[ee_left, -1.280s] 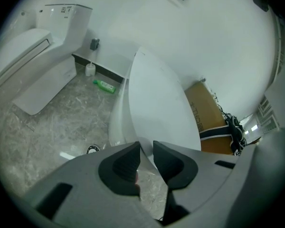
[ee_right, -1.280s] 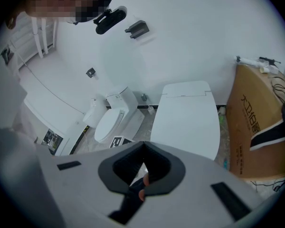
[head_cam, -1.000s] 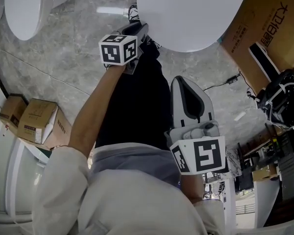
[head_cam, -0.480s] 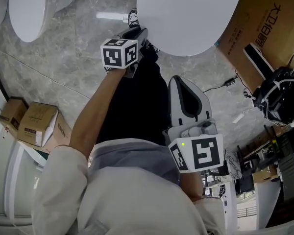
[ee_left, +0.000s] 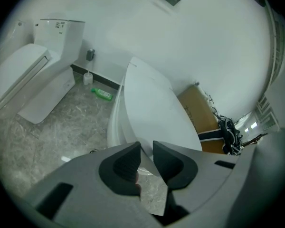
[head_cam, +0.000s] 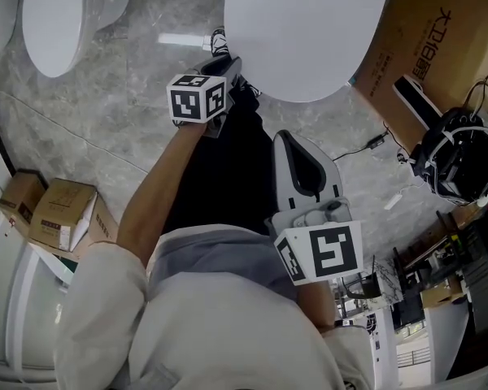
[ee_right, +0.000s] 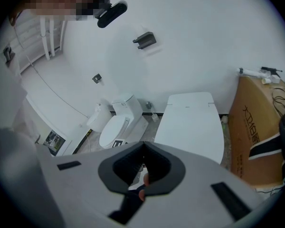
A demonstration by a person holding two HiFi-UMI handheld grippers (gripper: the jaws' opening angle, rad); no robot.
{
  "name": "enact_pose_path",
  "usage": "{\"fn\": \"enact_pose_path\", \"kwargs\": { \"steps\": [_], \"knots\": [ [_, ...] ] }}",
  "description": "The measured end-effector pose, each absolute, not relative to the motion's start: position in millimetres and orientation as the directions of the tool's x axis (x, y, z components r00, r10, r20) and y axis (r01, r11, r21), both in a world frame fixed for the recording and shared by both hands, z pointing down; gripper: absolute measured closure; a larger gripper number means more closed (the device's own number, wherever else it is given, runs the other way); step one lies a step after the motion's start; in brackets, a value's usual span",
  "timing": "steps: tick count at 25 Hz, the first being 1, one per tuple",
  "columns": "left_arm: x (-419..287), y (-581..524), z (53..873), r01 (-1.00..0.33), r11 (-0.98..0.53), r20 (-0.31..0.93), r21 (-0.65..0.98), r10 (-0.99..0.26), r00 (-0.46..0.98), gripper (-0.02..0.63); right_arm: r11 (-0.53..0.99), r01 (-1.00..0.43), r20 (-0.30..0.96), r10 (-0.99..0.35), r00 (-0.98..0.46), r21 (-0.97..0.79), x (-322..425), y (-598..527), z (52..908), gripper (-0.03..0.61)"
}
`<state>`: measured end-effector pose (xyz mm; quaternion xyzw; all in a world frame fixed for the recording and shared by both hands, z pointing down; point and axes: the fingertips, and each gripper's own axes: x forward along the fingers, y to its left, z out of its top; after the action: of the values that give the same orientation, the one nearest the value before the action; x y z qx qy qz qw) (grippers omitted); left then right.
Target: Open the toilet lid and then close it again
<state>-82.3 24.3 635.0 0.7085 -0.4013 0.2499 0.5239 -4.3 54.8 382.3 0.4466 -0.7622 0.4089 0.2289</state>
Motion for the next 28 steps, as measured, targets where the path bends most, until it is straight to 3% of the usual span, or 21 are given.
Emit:
{"fn": "enact_pose_path", "kwargs": {
  "steps": [28],
  "knots": [
    [-80,4,567,-0.779,-0.081,0.696,0.621,-0.399,0.596,0.541,0.306,-0.851,0.662,-0.536,-0.524,-0.426,-4,46,332,0.569]
  ]
}}
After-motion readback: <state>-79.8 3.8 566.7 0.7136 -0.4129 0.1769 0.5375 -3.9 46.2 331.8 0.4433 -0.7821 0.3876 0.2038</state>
